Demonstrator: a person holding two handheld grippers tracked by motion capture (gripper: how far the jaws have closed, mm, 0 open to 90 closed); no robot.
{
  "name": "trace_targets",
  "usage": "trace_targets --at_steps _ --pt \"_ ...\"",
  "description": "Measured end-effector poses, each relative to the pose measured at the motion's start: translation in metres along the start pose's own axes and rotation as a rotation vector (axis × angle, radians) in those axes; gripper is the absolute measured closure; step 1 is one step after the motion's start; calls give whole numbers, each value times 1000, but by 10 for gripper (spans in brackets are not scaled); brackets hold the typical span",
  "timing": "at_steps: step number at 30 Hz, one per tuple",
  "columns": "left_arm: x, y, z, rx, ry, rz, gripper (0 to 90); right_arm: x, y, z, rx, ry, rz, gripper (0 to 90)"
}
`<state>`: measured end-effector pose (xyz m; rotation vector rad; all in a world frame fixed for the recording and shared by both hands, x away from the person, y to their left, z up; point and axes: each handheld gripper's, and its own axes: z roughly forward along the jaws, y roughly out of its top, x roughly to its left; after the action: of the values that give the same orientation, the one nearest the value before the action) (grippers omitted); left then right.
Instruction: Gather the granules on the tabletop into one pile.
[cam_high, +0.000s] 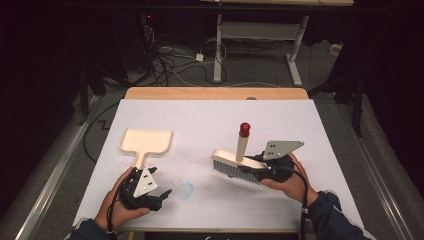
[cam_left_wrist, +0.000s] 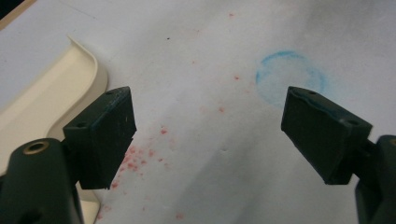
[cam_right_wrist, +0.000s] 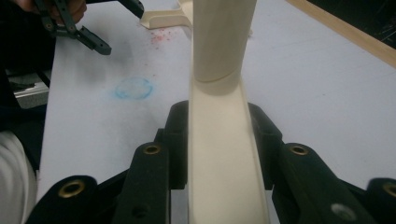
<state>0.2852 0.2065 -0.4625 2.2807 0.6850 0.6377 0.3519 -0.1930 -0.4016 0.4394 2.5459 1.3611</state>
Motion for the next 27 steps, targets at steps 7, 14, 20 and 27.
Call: trace_targets --at_steps 7,14,20,27 --pt "3 0 -3 -4 16 -13 170 6 -2 -28 5 -10 21 674" --pt "3 0 -3 -7 19 -18 170 12 -10 -60 23 -43 40 674" --pt "1 0 -2 0 13 -13 170 16 -25 -91 58 -60 47 675" --pt "-1 1 1 10 8 3 170 18 -43 -98 99 -85 78 674"
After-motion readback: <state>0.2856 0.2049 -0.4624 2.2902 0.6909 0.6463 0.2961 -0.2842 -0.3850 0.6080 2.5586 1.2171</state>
